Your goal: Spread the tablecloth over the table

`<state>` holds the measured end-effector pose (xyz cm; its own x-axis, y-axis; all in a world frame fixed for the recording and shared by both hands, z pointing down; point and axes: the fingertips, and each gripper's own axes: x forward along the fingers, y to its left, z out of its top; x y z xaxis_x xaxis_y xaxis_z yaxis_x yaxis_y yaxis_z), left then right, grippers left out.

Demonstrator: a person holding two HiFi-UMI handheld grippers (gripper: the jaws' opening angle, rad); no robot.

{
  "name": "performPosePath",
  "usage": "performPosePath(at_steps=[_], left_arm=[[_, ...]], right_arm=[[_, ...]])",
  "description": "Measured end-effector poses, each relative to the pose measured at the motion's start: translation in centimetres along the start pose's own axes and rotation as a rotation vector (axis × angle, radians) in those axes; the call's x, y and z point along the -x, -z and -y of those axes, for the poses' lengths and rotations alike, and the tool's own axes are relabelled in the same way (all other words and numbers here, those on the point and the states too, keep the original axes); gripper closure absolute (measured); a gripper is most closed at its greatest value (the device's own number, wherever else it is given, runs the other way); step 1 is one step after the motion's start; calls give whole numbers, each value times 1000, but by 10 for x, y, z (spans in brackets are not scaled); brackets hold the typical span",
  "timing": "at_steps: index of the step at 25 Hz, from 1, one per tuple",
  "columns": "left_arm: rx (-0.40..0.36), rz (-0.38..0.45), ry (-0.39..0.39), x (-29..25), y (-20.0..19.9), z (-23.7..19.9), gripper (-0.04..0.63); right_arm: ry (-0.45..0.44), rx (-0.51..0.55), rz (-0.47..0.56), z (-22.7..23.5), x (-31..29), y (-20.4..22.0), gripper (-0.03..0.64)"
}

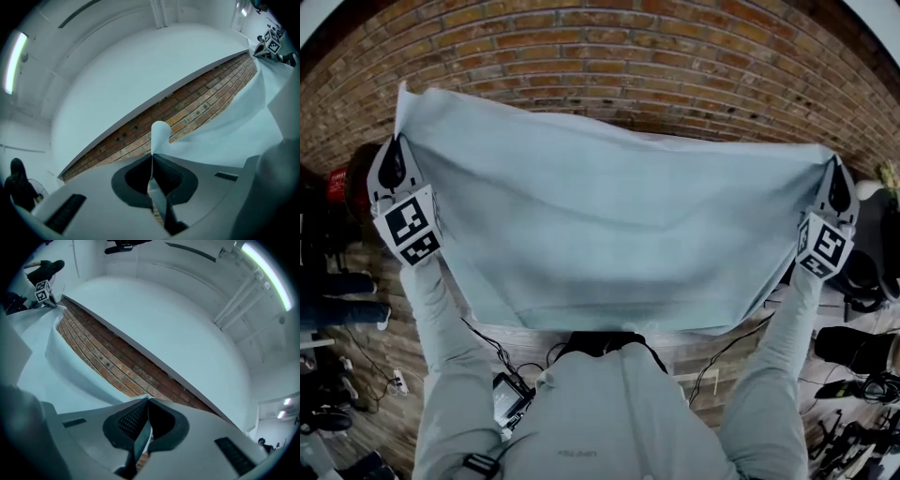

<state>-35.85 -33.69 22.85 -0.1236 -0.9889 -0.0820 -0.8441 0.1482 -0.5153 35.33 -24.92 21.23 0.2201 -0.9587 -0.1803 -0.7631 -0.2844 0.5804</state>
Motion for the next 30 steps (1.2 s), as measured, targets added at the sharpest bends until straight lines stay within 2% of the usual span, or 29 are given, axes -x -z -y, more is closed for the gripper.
performPosePath(at_steps=[7,15,24,30], left_arm=[[-66,57,-17,-59,-21,-1,571],[-122,94,-57,-129,-38,13,571],[-217,34,-55,-232,-2,57,571],[-226,-56,8,-255,67,104,571]], right_arm=[[25,13,14,4,-51,-1,595],[8,13,41,-15,-124,7,595],[-2,15,-4,-47,-222,57,595],[-85,45,-103,-111,-241,117,595]])
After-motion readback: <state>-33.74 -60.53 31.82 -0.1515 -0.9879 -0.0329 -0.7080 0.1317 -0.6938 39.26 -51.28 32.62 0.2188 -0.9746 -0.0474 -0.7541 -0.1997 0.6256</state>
